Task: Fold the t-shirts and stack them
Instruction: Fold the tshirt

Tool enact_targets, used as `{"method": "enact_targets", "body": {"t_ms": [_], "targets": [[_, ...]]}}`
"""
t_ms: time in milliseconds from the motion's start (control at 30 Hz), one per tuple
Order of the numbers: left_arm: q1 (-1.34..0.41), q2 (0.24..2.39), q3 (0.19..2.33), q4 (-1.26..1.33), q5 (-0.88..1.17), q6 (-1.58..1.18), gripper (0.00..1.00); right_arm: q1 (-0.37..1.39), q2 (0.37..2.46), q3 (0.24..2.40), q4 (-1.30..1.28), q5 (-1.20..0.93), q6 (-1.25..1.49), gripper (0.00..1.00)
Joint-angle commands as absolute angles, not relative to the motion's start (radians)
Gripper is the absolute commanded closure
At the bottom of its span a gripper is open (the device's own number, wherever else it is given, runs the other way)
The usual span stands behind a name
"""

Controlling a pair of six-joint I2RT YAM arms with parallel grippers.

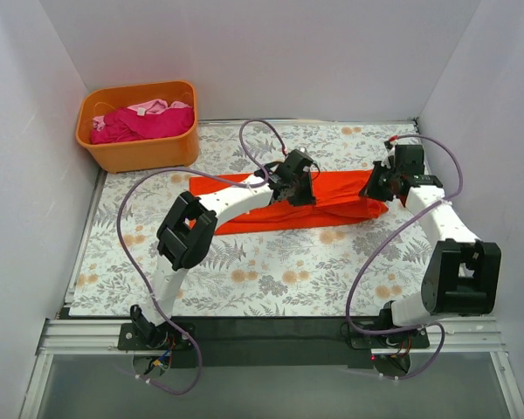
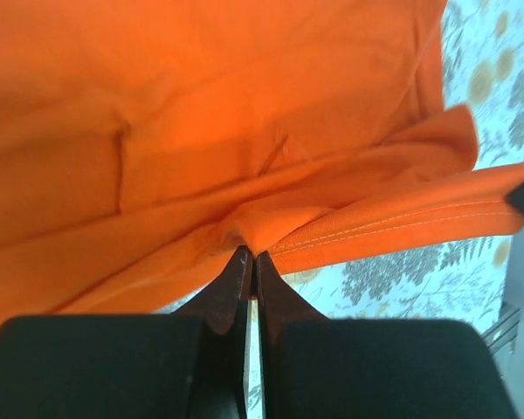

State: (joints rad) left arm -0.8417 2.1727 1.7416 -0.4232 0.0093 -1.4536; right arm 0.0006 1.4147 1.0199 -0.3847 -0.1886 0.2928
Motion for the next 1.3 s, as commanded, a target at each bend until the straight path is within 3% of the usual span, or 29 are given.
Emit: {"method": "enact_targets", "body": {"t_ms": [0,567,667,733,767,867,933,1033,1267], "targets": [[-0.799,2.132,1.776,-0.420,0.051,-1.414,1.00,-0.002,1.504,1.109,-0.377,-0.230,0.265,0.99],[-0.695,2.301,1.911,-0.324,0.163,-1.419,0.96,-0.002,1.815,1.417,-0.364,-0.241,0.180,0.99],[-0.686,2.310,1.893,-0.314,0.155,-1.434,0.93,-0.002,1.853,1.446,-0.364,-0.232,0.152,0.92],[-0.680,2.296,1.872,-0.307,0.146,-1.439,0.88,0.029,1.868,1.460,-0.365,-0.235,0.135,0.84],[-0.673,2.290,1.864,-0.304,0.138,-1.443,0.80,0.029,1.865,1.460,-0.367,-0.227,0.130,0.81],[-0.660,2.224,1.826,-0.295,0.091,-1.442,0.68,0.031,1.809,1.415,-0.364,-0.138,0.115,0.68],[-0.654,2.159,1.799,-0.285,0.063,-1.424,0.52,0.031,1.747,1.382,-0.359,-0.047,0.095,0.58],[-0.647,2.053,1.720,-0.288,0.012,-1.387,0.35,0.011,1.649,1.278,-0.341,-0.005,0.072,0.52],[-0.617,1.800,1.490,-0.376,-0.146,-1.327,0.32,-0.159,1.579,1.112,-0.290,-0.141,0.123,0.54]]}}
